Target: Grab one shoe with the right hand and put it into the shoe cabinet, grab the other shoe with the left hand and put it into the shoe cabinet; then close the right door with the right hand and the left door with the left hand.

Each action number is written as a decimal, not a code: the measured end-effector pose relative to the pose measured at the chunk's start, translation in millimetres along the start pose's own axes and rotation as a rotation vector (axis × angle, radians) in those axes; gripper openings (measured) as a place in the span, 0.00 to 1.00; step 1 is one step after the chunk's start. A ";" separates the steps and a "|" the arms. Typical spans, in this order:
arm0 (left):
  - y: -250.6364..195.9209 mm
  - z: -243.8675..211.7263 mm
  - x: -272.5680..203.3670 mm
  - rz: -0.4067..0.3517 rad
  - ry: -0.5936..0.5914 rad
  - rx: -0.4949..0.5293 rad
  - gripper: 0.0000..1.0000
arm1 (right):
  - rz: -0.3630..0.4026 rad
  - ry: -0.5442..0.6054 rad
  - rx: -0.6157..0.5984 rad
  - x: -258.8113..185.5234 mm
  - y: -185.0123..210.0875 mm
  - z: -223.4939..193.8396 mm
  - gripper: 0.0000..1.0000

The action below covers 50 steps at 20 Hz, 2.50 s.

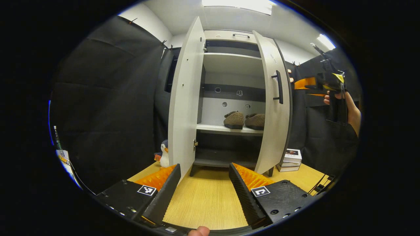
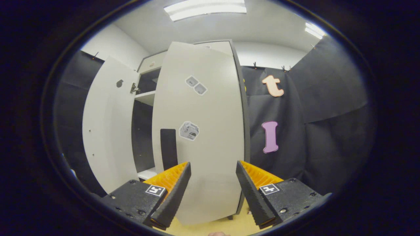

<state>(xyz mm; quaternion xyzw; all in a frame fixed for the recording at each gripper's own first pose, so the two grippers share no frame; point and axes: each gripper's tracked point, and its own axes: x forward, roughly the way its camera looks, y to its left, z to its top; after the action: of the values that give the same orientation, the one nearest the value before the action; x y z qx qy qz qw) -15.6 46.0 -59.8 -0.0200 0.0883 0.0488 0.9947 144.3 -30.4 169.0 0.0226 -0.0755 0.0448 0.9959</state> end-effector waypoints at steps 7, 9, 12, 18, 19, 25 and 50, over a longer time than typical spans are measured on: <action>-14.3 6.3 0.3 -0.043 -0.003 -0.006 0.89 | -0.075 0.015 -0.014 -74.4 4.7 -68.0 0.90; -18.9 7.9 -0.1 -0.057 -0.004 -0.007 0.89 | -0.101 0.036 -0.014 -89.8 5.5 -88.0 0.90; -27.7 14.5 -2.6 -0.076 -0.009 -0.049 0.89 | -0.122 0.067 0.008 -105.9 10.2 -115.2 0.90; -32.6 23.4 -4.0 -0.096 -0.022 -0.031 0.89 | -0.145 0.156 0.000 -132.0 10.4 -174.2 0.90; -32.8 24.2 -4.1 -0.098 -0.021 -0.031 0.89 | -0.147 0.165 0.006 -135.4 9.8 -179.7 0.90; -18.0 49.4 -7.8 -0.075 -0.062 -0.051 0.89 | -0.148 0.221 -0.008 -149.0 8.4 -205.1 0.90; 195.2 206.6 123.9 0.219 -0.274 -0.088 0.92 | -0.246 0.203 -0.002 -156.4 -32.2 -184.3 0.90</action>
<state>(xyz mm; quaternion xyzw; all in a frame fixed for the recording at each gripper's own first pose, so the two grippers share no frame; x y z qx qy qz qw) 122.0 261.7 115.3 -0.0468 -0.0486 0.1630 0.9843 20.6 -66.3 -38.2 0.0261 0.0286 -0.0757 0.9964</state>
